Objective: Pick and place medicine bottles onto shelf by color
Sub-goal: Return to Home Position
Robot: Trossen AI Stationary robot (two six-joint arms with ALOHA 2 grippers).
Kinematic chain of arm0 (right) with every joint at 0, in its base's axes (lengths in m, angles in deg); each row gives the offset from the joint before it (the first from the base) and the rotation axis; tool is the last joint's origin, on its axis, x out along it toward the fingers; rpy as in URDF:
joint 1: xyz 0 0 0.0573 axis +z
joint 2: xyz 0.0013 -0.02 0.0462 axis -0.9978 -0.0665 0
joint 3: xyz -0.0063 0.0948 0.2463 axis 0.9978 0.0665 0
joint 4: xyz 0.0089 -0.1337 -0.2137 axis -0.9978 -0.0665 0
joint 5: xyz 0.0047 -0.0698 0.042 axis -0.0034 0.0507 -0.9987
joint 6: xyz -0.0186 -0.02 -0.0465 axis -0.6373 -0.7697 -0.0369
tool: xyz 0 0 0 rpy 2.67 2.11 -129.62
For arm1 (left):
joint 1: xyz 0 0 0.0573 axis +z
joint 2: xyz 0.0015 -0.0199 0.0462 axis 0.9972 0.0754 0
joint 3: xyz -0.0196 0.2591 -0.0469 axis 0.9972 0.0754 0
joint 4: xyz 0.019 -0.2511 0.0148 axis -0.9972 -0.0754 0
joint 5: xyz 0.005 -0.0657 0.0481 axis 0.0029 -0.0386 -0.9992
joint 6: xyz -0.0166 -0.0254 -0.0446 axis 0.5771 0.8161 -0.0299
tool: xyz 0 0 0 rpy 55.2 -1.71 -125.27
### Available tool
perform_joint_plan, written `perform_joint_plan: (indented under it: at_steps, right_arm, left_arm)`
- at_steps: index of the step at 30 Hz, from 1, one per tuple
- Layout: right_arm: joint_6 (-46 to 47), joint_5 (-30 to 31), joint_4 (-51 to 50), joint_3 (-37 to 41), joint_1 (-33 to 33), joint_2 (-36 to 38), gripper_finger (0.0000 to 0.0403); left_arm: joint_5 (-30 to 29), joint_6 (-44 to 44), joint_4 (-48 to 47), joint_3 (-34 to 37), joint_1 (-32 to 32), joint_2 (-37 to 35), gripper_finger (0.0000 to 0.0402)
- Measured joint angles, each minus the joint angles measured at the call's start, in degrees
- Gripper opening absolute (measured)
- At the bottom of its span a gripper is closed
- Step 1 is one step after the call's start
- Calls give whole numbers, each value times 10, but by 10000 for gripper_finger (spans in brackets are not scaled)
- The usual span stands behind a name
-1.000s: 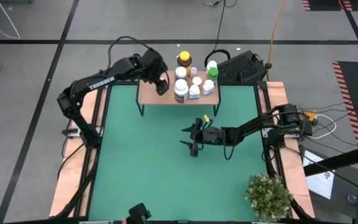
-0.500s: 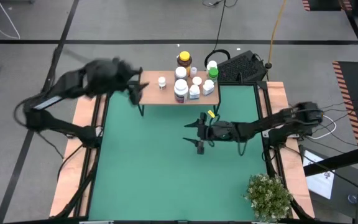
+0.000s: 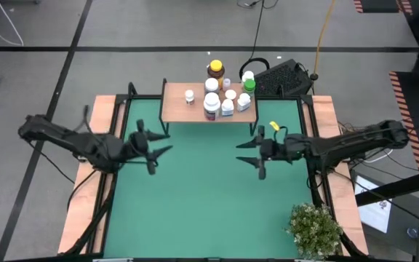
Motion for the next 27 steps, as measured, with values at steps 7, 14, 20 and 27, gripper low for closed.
perform_joint_plan:
  at_steps: [7, 14, 20, 27]
  right_arm:
    - [-6, -10, -4, 66, -2, 80, 68]
    - [-19, -9, -4, 106, -6, 158, 6]
    - [-19, -9, -45, 126, -6, 229, 6]
    - [-19, -9, -64, 142, -6, 284, 1]
  left_arm:
    - [2, -48, 264, 166, 13, 8, 149]
    - [40, -30, 279, 199, 38, -2, 126]
    - [55, -48, 279, 199, 49, -19, 93]
    - [66, -50, 258, 199, 52, -32, 54]
